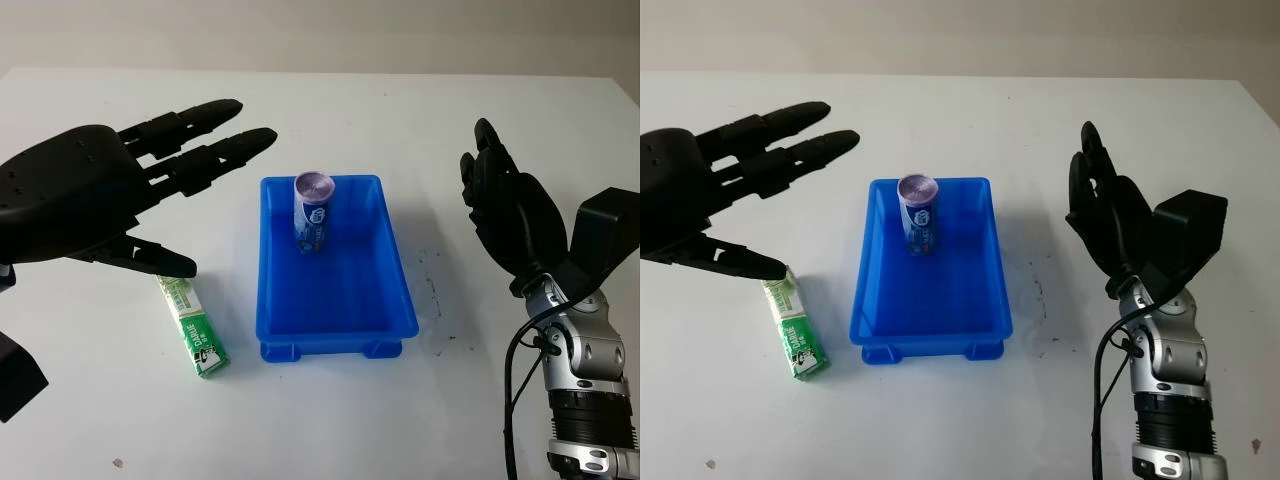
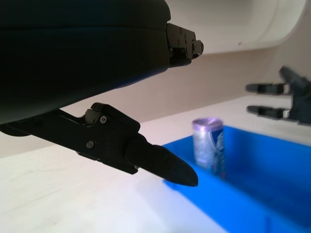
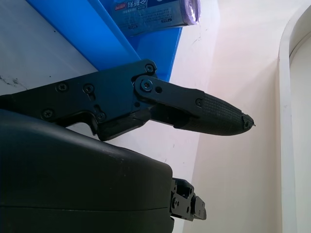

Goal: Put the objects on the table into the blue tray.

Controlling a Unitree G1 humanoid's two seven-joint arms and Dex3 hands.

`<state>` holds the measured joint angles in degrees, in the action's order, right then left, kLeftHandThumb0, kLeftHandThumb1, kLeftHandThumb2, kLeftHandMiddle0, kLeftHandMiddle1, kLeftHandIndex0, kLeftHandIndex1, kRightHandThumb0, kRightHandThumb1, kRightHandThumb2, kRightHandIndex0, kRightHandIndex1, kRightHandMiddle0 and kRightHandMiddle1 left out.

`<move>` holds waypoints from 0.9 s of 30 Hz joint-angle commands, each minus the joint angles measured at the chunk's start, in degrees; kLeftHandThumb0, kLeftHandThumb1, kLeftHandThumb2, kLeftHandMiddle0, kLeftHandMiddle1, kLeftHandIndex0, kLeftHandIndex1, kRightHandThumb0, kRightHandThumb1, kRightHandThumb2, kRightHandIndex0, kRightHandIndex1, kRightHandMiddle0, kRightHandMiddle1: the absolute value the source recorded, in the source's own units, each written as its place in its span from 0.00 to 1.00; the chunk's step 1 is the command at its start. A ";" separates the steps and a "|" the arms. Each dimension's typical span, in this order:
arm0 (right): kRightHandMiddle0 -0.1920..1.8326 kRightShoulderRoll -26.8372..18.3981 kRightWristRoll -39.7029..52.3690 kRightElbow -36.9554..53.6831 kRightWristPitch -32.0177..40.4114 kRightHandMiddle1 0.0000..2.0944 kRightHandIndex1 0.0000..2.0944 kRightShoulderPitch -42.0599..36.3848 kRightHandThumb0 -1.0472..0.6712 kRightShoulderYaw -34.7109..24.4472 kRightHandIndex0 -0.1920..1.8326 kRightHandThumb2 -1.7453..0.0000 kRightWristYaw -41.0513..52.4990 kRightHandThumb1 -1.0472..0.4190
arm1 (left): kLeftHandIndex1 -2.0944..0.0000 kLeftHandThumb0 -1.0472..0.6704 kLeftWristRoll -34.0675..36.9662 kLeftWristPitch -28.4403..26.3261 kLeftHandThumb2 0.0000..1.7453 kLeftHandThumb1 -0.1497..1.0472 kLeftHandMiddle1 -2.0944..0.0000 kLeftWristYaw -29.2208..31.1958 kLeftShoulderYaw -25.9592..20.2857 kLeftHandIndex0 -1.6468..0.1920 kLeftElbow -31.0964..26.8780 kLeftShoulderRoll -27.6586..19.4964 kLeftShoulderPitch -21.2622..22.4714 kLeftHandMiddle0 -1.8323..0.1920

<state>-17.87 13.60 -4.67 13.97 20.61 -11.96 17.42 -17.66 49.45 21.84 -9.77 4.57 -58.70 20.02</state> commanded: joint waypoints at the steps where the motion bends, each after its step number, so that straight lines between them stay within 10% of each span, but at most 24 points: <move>1: 0.00 -0.43 -0.04 -0.13 -0.60 0.00 0.00 0.44 0.17 -0.14 0.00 0.60 -0.02 0.00 | 0.97 0.32 -2.33 0.91 0.03 0.86 0.97 -0.23 -0.74 0.87 1.29 -2.11 -0.06 0.91; 12: 0.00 -0.72 0.07 0.61 -0.26 0.00 0.00 0.01 0.17 -0.21 0.00 0.60 0.34 0.00 | 0.96 0.26 -19.65 6.02 0.03 0.82 0.96 -4.33 3.17 0.83 4.77 -5.49 0.38 0.85; 27: 0.00 -1.11 0.30 0.47 -0.77 0.00 0.00 -0.07 0.18 -0.65 0.00 0.60 0.80 0.00 | 0.97 0.25 -16.57 5.59 0.03 0.84 0.98 -2.59 9.15 0.84 5.79 -4.67 -3.64 0.85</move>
<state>-18.27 13.74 -4.64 13.97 20.58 -12.17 18.05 -35.16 55.27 18.80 -1.21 10.63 -63.18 17.35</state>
